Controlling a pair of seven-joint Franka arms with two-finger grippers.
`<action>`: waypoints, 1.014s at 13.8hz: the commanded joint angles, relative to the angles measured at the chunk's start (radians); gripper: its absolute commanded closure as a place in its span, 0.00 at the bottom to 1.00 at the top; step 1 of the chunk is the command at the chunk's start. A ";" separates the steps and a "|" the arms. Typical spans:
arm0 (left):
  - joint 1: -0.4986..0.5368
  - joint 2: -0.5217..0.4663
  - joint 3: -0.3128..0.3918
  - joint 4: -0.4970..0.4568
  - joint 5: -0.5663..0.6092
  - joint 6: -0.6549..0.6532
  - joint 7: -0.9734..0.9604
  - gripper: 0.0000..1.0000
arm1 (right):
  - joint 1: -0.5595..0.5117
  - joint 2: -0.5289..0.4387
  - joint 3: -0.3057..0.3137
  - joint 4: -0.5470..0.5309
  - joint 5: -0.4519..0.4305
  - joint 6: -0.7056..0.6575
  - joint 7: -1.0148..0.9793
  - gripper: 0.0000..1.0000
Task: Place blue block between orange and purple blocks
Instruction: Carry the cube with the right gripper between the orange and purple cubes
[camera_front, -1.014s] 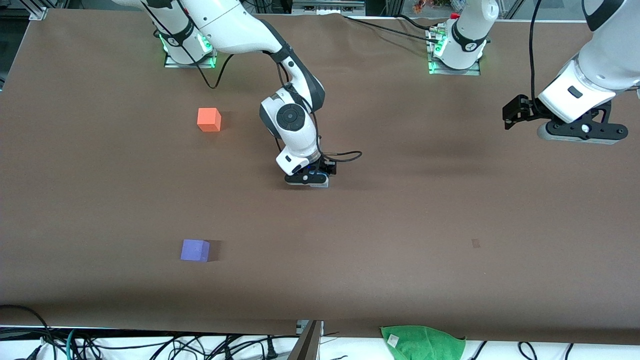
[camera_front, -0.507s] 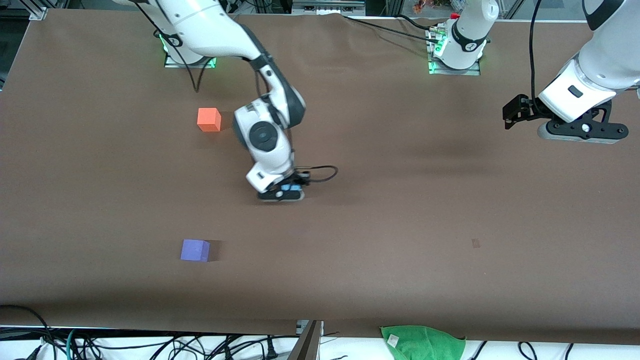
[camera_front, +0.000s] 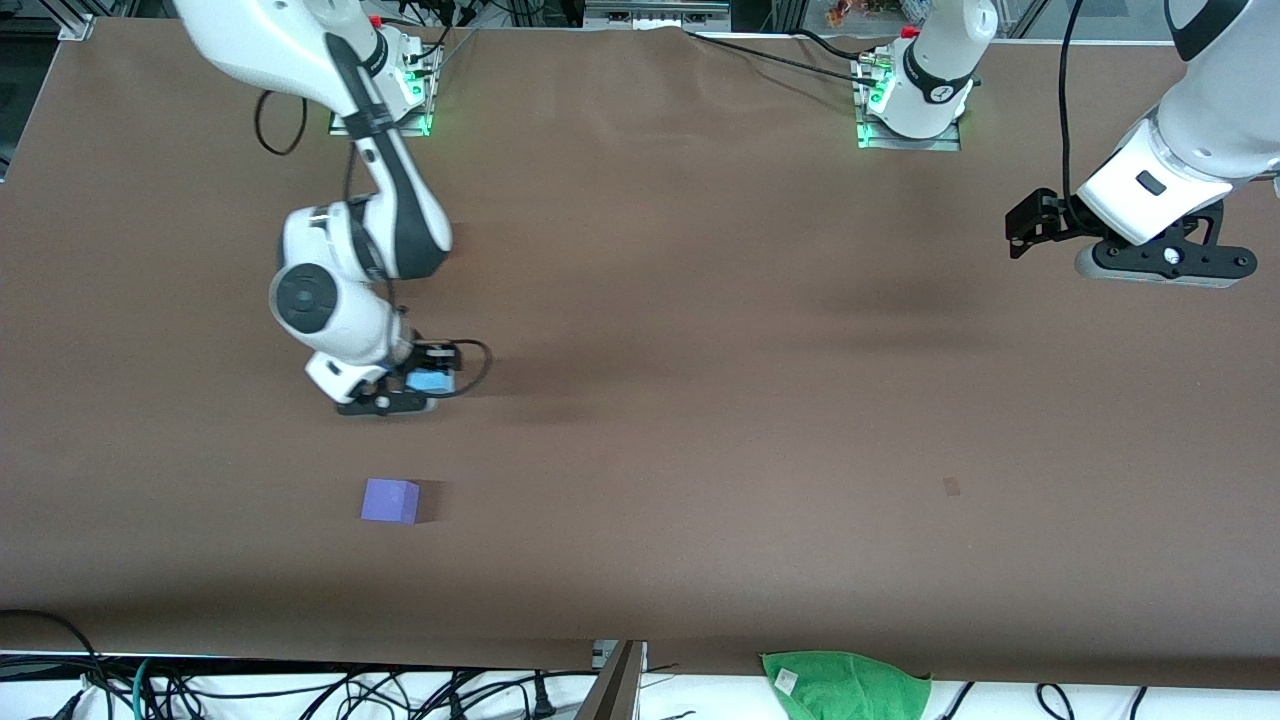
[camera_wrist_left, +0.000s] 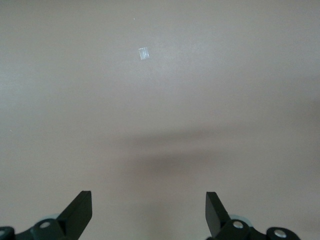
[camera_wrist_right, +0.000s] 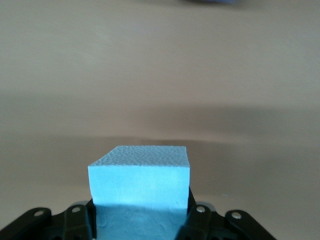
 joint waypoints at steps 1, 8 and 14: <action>0.004 -0.010 -0.003 0.007 -0.018 -0.021 -0.001 0.00 | 0.002 -0.055 0.012 -0.156 0.016 0.137 -0.021 0.81; 0.004 -0.010 -0.004 0.007 -0.018 -0.027 -0.003 0.00 | -0.004 -0.026 0.014 -0.160 0.030 0.177 -0.021 0.79; 0.004 -0.010 -0.004 0.008 -0.018 -0.043 -0.003 0.00 | -0.016 0.000 0.014 -0.168 0.031 0.217 -0.023 0.75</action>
